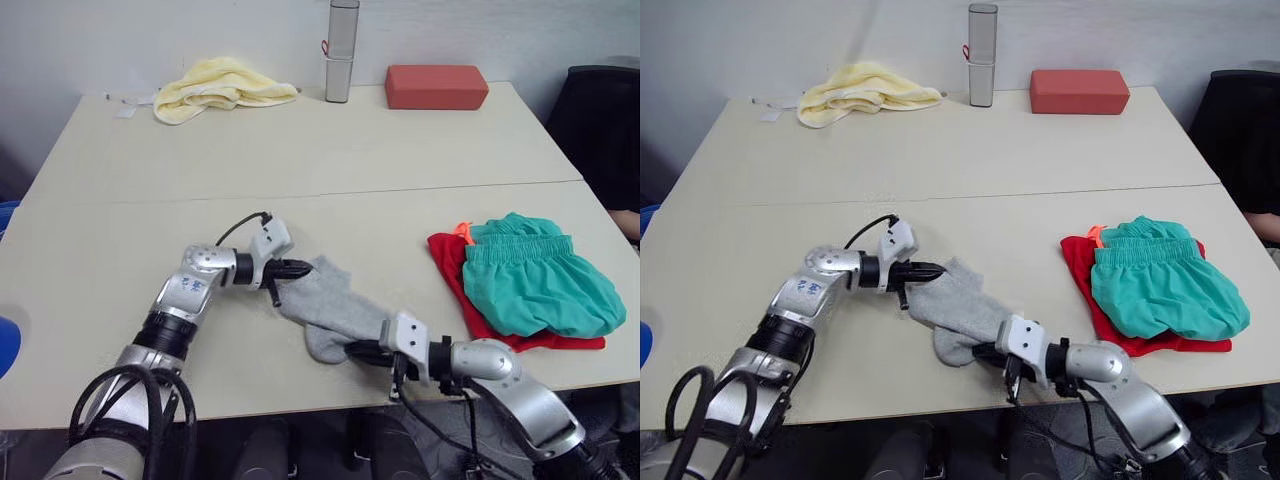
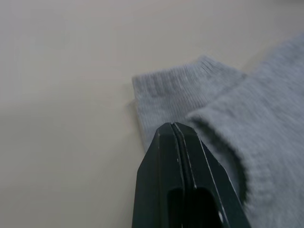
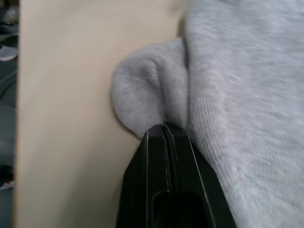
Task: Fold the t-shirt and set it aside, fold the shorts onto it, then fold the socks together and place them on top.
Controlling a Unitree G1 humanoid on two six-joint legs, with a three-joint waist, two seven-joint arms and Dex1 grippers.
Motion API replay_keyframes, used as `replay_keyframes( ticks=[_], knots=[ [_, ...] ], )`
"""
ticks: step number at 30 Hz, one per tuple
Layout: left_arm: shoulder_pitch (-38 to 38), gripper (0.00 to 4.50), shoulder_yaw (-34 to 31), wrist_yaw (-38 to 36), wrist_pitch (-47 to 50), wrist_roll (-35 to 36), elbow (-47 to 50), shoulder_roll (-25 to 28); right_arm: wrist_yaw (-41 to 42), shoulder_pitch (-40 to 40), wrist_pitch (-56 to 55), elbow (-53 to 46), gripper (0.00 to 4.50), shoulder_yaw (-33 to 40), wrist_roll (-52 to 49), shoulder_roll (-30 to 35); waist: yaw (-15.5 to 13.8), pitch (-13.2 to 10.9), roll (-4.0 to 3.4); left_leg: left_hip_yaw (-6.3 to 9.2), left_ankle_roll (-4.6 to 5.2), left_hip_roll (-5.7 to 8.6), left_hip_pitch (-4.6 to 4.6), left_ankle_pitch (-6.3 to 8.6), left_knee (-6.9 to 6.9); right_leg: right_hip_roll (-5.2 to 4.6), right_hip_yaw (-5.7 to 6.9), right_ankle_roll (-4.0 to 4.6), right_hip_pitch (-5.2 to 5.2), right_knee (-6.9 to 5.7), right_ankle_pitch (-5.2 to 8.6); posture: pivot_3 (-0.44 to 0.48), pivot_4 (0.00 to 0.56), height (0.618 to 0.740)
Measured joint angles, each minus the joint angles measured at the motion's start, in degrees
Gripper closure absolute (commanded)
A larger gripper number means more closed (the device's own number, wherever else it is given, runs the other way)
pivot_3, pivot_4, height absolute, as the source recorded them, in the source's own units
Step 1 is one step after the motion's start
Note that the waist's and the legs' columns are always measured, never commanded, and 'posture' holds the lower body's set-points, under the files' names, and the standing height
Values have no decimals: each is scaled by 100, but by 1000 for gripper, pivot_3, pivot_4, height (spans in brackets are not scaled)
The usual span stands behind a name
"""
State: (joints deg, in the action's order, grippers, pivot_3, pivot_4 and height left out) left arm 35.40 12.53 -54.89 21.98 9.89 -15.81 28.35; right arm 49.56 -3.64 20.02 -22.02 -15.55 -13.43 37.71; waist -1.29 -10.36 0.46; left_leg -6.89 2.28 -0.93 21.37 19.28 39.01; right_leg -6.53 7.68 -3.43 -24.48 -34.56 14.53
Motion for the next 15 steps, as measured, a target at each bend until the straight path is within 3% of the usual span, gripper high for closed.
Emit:
replay_keyframes(
  ticks=[11,15],
  knots=[
    [-1322,4500,-371,368,1421,357,2174,360,701,-580,-259,872,4471,543,-70,567,-11,0,0,4,2,0,-2,5,0,-5,-1,1,4,1,0,0,150,740],
    [-1471,4500,-669,515,1632,589,2412,358,1014,-653,-441,1084,4471,742,-219,567,-17,-1,0,4,2,0,1,4,0,-5,1,1,1,1,0,0,150,740]
  ],
)
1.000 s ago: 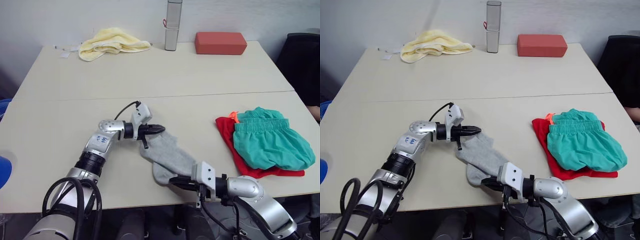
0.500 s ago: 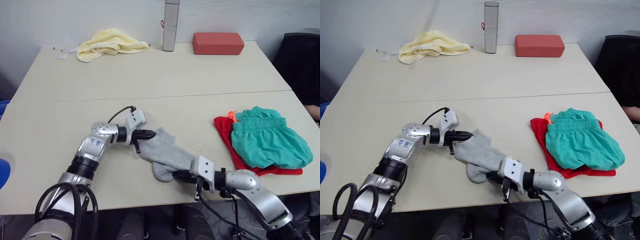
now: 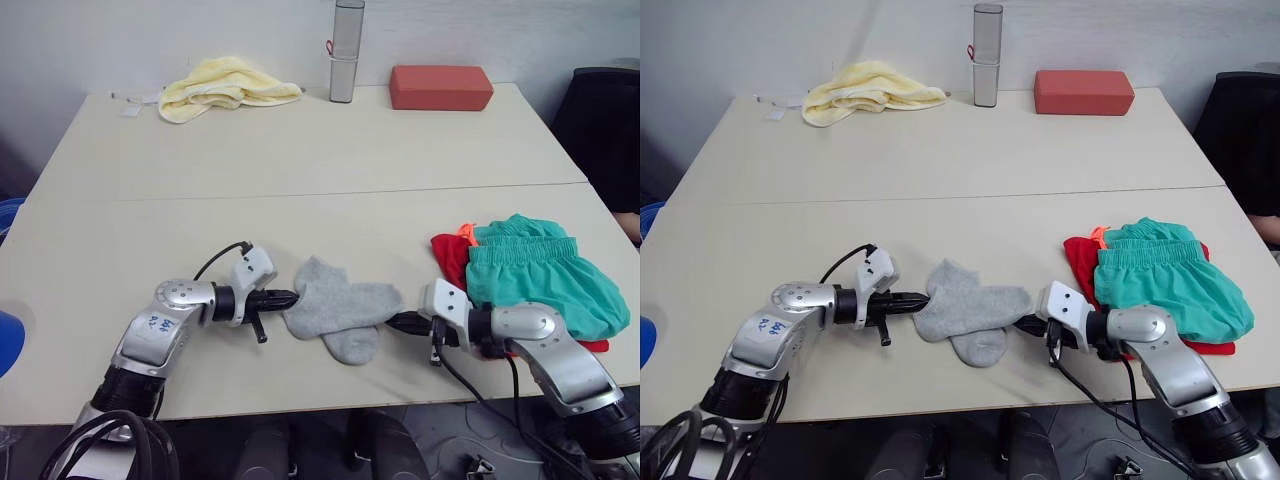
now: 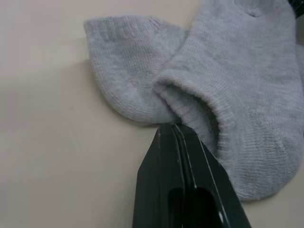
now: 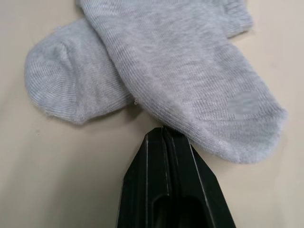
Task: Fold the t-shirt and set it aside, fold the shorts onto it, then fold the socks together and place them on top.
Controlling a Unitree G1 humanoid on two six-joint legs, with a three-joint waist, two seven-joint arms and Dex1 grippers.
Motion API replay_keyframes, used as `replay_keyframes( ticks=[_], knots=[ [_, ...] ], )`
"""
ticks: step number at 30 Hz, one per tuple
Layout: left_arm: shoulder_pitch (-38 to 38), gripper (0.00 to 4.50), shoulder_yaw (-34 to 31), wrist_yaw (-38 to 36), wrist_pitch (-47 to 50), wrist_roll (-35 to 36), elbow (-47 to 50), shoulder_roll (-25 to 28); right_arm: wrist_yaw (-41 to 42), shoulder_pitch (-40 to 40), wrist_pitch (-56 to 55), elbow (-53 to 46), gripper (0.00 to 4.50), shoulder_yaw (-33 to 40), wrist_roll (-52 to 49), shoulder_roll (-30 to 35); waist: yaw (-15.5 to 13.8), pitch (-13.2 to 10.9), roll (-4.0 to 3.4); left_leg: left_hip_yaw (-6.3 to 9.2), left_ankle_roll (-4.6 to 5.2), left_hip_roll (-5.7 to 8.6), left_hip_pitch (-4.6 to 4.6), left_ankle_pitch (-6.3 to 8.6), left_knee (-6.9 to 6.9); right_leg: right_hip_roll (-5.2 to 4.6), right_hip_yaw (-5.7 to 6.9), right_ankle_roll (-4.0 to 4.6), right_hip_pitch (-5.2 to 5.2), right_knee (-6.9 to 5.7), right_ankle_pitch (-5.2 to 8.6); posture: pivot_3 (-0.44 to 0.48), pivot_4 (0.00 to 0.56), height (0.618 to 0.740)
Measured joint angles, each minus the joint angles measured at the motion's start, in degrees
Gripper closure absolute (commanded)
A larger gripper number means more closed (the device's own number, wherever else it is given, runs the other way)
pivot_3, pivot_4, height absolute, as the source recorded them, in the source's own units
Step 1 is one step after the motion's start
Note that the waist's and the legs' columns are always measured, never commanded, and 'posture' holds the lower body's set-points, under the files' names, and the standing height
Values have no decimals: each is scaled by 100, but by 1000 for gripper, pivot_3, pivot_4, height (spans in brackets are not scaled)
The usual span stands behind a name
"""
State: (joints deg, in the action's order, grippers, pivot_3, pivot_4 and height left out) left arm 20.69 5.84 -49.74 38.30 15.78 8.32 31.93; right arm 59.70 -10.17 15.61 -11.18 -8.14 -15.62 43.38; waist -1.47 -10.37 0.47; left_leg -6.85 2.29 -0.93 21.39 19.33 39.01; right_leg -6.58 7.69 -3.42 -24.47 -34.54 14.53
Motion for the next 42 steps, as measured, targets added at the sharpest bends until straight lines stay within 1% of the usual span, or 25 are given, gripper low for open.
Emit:
replay_keyframes(
  ticks=[3,5,7,10,13,18,20,23,27,29,35,42],
  knots=[
    [91,4500,-319,-40,-172,145,-83,25,276,107,-198,-19,4471,55,-199,-1,-2,0,0,0,-1,0,1,0,0,0,1,0,0,0,0,0,150,740],
    [270,4500,-412,-75,-359,162,-282,61,386,190,-209,-97,4471,92,-303,-1,-8,0,0,0,-1,1,1,0,0,0,2,0,1,0,0,0,150,740],
    [623,4500,-414,-133,-582,143,-706,37,436,288,-179,-268,4471,121,-399,-8,-16,0,0,0,-1,2,1,0,2,0,3,0,1,0,0,0,150,740],
    [1461,4500,-195,-232,-1142,-115,-1717,-232,288,364,3,-685,4471,37,-410,-140,-45,0,0,0,-1,4,2,0,3,1,7,-1,1,-2,0,0,150,740],
    [2234,4500,179,-252,-1824,-473,-2844,-700,-22,416,266,-1116,4471,-283,-372,-414,-40,0,0,-4,-1,5,5,0,4,4,7,-2,0,-2,-1,0,150,740],
    [2819,4500,535,-237,-2655,-972,-4326,-1183,-448,490,633,-1481,4471,-740,-163,-640,24,-4,8,-15,0,3,9,-2,5,15,6,-4,-5,-21,-2,0,150,740],
    [2973,4500,600,-267,-2813,-1097,-4694,-1288,-639,491,777,-1570,4471,-929,-74,-810,22,-6,10,-13,-2,1,9,-4,5,17,6,-3,-7,-21,-2,0,150,740],
    [3078,4500,649,-395,-2950,-1206,-4985,-1330,-889,488,980,-1601,4471,-1105,56,-945,17,-6,10,-13,-1,2,9,-4,7,15,5,-3,-7,-21,-2,0,150,740],
    [3056,4500,653,-740,-2919,-1225,-4972,-1292,-1006,526,1179,-1600,4471,-1145,188,-818,14,-6,11,-11,1,2,10,-3,8,12,5,-3,-7,-21,-2,0,150,740],
    [2961,4500,655,-933,-2817,-1223,-4856,-1166,-981,545,1185,-1599,4471,-1078,189,-698,15,-6,11,-10,1,2,9,-3,9,13,6,-3,-5,-21,-2,0,150,740],
    [2288,4500,621,-1219,-2242,-1141,-3731,-728,-740,450,969,-1317,4471,-648,149,-303,17,-5,12,-9,2,2,5,-4,10,12,4,-3,-3,-21,-1,0,150,740],
    [1364,4500,474,-1107,-1238,-881,-2139,-456,-320,2,468,-566,4471,-478,198,-84,14,-5,11,-9,4,2,2,-6,13,8,0,-3,1,-23,-1,0,150,740]
  ],
)
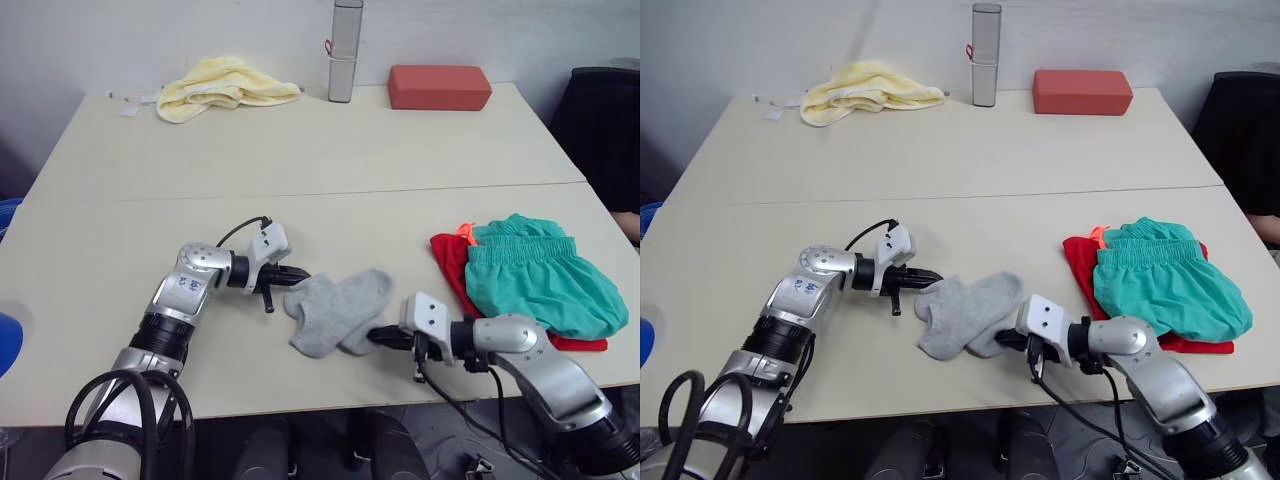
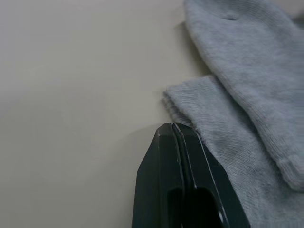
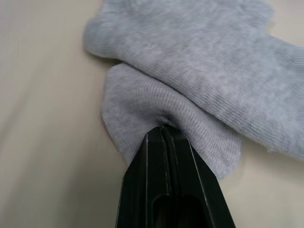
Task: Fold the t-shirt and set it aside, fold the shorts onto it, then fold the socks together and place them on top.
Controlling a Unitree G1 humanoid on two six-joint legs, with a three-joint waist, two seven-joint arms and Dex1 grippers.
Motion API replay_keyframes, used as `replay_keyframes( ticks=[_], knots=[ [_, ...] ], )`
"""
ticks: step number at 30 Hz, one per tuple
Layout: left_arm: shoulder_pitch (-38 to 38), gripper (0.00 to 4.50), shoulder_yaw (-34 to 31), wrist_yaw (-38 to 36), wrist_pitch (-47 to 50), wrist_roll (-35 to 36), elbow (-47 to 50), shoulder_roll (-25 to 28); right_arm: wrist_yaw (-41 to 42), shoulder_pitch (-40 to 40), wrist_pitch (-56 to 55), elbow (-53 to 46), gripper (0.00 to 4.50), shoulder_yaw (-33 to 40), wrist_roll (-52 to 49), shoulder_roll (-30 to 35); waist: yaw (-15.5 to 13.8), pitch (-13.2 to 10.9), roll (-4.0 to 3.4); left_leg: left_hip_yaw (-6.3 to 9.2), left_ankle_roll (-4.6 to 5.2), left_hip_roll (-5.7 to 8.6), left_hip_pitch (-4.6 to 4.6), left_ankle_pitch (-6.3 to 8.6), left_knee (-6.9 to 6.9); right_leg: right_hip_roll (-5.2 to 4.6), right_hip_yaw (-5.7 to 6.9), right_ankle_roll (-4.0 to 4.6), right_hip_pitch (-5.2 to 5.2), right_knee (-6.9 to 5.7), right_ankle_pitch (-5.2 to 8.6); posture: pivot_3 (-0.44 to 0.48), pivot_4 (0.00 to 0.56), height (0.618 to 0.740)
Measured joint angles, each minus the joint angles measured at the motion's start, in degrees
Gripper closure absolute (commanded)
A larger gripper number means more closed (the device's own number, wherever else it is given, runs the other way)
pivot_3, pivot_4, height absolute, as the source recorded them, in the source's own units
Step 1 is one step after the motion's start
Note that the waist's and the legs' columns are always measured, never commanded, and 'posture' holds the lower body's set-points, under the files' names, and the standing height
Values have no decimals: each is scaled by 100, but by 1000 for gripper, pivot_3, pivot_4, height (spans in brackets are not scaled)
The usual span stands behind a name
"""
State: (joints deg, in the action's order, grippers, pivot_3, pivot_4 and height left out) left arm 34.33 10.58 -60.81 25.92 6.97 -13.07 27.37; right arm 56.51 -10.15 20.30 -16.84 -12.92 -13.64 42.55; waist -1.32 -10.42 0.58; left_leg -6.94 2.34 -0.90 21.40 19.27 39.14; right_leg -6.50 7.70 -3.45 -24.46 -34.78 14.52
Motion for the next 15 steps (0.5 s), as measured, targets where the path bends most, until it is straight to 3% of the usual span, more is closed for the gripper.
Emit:
replay_keyframes(
  ticks=[8,15],
  knots=[
    [-1433,4500,-388,581,1328,486,2154,287,373,-695,-750,1106,4471,16,227,18,24,0,0,0,-3,-2,-6,-1,0,-2,-6,3,0,3,2,0,150,740],
    [-1835,4500,-708,1134,1505,648,2528,317,632,-787,-801,1372,4471,103,124,18,-4,0,-1,4,-7,-1,-11,-1,0,-8,-6,5,3,1,3,0,150,740]
  ],
)
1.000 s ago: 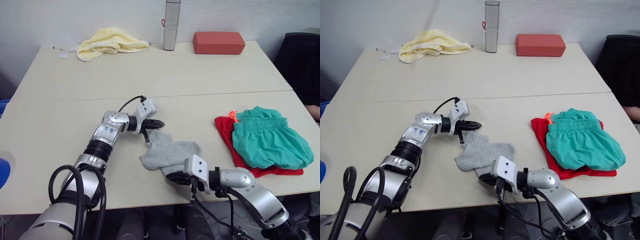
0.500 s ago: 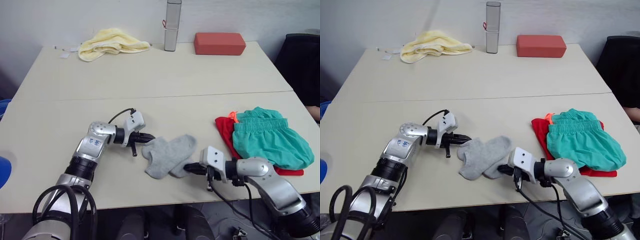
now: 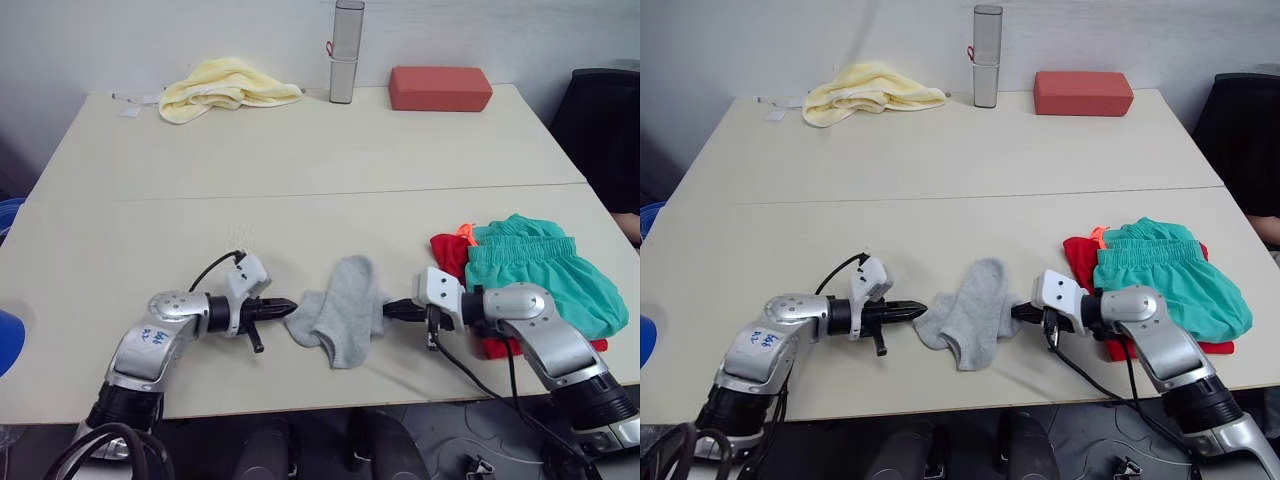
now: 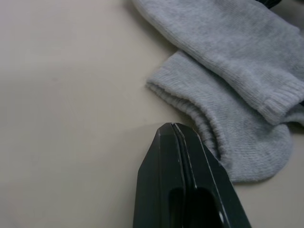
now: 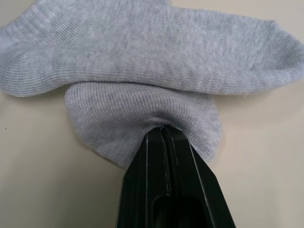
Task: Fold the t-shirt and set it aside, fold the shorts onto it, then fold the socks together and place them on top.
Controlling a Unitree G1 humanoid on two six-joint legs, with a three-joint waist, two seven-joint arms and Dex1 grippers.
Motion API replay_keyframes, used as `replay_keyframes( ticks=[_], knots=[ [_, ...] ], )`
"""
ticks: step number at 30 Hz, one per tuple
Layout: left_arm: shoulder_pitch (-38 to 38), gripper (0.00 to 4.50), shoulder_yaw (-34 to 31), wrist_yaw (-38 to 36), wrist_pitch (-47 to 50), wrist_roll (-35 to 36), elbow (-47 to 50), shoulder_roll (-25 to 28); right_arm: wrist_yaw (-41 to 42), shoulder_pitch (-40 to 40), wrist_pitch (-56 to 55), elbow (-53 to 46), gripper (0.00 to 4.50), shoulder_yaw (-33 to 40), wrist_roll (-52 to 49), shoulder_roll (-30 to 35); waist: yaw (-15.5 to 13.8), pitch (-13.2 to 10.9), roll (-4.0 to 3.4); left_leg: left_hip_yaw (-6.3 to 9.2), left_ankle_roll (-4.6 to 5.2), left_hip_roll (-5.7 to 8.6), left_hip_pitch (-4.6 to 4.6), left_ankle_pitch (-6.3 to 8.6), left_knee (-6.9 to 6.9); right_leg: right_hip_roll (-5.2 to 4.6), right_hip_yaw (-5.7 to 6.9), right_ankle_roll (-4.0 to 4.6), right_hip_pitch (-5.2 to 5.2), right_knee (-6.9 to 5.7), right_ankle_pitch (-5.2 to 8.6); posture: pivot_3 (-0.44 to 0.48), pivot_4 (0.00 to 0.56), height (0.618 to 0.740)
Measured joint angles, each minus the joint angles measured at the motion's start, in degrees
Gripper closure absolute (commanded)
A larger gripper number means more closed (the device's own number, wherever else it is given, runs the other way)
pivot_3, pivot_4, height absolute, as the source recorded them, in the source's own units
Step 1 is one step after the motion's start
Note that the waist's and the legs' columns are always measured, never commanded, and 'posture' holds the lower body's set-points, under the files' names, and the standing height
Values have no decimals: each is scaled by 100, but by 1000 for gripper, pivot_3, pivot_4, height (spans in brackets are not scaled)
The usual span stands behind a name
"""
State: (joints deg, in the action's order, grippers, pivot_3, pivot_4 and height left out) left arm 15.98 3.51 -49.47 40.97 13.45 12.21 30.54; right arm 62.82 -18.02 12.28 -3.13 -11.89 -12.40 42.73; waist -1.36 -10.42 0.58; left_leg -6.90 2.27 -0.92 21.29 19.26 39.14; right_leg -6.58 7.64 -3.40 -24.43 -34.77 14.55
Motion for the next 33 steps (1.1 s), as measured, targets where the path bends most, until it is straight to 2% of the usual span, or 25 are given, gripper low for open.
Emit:
replay_keyframes(
  ticks=[1,4,8,9,11,12,15,17,20,23,28,33],
  knots=[
    [0,4500,-47,30,-40,12,-17,24,36,30,107,-4,4471,73,-92,0,-1,0,0,0,-1,0,0,1,-1,0,0,1,-1,0,1,0,150,740],
    [-10,3898,-368,57,47,251,-167,111,139,200,474,-81,3868,371,-462,17,2,0,-1,1,-3,-2,3,2,-2,0,1,3,-4,0,1,0,150,740],
    [-103,2657,-918,-211,458,904,-124,469,320,316,1325,-367,2516,823,-1178,248,7,-1,-3,1,-3,-2,4,4,-4,-1,-1,3,-6,2,2,0,150,740],
    [-203,2212,-1072,-384,714,1196,-56,663,388,323,1797,-464,2038,1010,-1483,434,13,-2,-4,2,-5,-5,4,6,-4,-2,-1,7,-8,1,4,0,150,740],
    [-337,1696,-1316,-518,1190,1622,103,843,384,260,2391,-532,1494,1219,-1803,637,17,-2,-4,5,-7,-6,3,7,-5,-3,0,11,-8,3,6,0,150,740],
    [-396,1299,-1457,-569,1658,2011,251,933,294,94,2802,-554,1078,1230,-1874,753,33,-3,-5,5,-8,-7,3,8,-5,-4,-2,12,-8,1,7,0,150,740],
    [-521,1288,-1676,-612,2861,2969,828,1152,88,-436,3741,-562,27,1227,-2080,889,44,-2,-7,10,-16,-7,1,13,-8,-6,-2,18,-10,-1,10,0,150,740],
    [-544,1288,-1894,-296,3696,3496,1152,844,-6,-798,4364,-476,27,1228,-2337,810,45,-2,-13,12,-18,-7,0,13,-12,-6,-1,20,-10,-2,12,0,150,740],
    [-578,1288,-2041,676,4653,3751,1480,-321,-320,-1270,5104,-199,27,1215,-2531,435,6,-1,-12,14,-18,-3,4,10,-7,-3,2,16,-7,-5,9,0,150,740],
    [-709,1288,-1939,1773,5065,3710,1700,-1412,-796,-1615,5594,141,27,1127,-2516,33,-8,-1,-10,10,-12,4,8,6,-5,-2,1,10,-7,-9,6,0,150,740],
    [-803,1288,-1782,3165,5126,3974,1702,-2144,-1299,-2027,5980,440,27,909,-2332,-308,4,-1,-11,4,-14,3,3,4,-5,1,-4,11,-8,-14,6,0,150,740],
    [-805,1288,-1641,4044,5070,4608,1649,-2198,-1474,-2265,6036,680,27,763,-2232,-589,-7,4,-15,4,-12,6,2,4,-5,-1,-4,10,-5,-11,6,0,150,740]
  ],
)
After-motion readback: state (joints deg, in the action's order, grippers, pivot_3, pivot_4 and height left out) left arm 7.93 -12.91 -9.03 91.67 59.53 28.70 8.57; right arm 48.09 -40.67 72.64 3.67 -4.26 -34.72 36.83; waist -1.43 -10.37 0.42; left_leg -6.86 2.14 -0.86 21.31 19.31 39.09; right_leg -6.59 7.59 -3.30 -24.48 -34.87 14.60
